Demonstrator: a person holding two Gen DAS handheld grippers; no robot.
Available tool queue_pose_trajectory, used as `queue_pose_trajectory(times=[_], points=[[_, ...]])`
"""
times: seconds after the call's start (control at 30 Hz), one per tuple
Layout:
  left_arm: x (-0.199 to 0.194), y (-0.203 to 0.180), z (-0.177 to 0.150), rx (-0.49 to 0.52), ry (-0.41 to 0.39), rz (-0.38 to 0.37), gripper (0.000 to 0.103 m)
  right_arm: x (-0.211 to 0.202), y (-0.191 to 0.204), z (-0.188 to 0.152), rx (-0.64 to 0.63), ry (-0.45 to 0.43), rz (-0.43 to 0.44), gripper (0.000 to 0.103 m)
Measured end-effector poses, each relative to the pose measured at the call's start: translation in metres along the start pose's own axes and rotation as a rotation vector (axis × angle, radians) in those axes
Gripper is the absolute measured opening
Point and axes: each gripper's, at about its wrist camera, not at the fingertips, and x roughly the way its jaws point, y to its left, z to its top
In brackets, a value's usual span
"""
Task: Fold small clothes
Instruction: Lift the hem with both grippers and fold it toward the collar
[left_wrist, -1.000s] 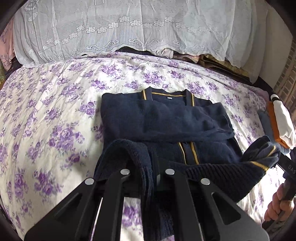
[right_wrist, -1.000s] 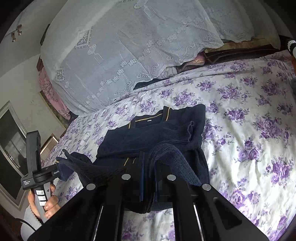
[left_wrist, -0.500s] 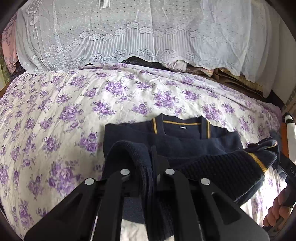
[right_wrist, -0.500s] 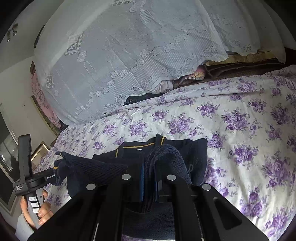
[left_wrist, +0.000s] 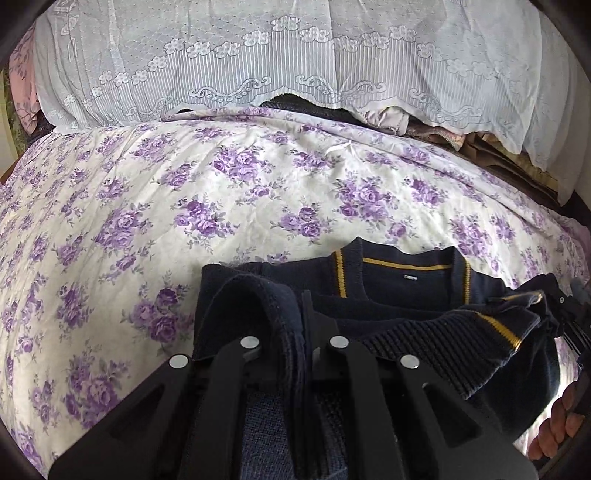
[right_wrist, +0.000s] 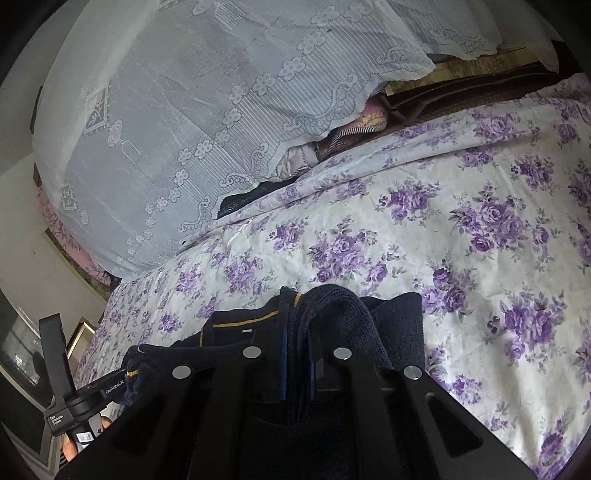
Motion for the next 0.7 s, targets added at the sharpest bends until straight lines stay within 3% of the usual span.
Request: queue_pose_trajectory(times=[0.1, 0.27, 0.33, 0.37, 0.43, 0.5, 0.6, 0.7], points=[[0.015, -0.002, -0.003, 0.002, 0.002, -0.001, 0.007, 0.015, -0.008, -0.006, -0.005, 0.014, -0.031, 0.009], [0.029, -0.015, -0.009, 0.072, -0.018, 0.060, 0.007, 0.029, -0.015, -0.010, -0.012, 0.057, -0.056, 0.012], [0.024, -0.014, -0.007, 0.063, -0.039, 0.043, 0.006, 0.026, -0.014, -0.010, -0.015, 0.050, -0.047, 0.022], [0.022, -0.010, -0.005, 0.042, -0.043, 0.021, 0.006, 0.022, -0.013, -0.009, -0.012, 0.033, -0.038, 0.037], [0.016, 0.002, -0.001, -0.018, -0.048, -0.037, 0.007, 0.008, -0.009, -0.006, -0.013, -0.019, -0.025, 0.049], [0.006, 0.014, 0.004, -0.083, -0.070, -0.106, 0.010, -0.012, -0.004, -0.002, -0.025, -0.090, -0.005, 0.068], [-0.010, 0.023, 0.006, -0.126, -0.112, -0.160, 0.015, -0.035, 0.002, 0.001, -0.038, -0.173, -0.001, 0.069], [-0.019, 0.018, 0.004, -0.105, -0.141, -0.142, 0.017, -0.049, 0.009, -0.001, -0.074, -0.232, -0.017, 0.066]])
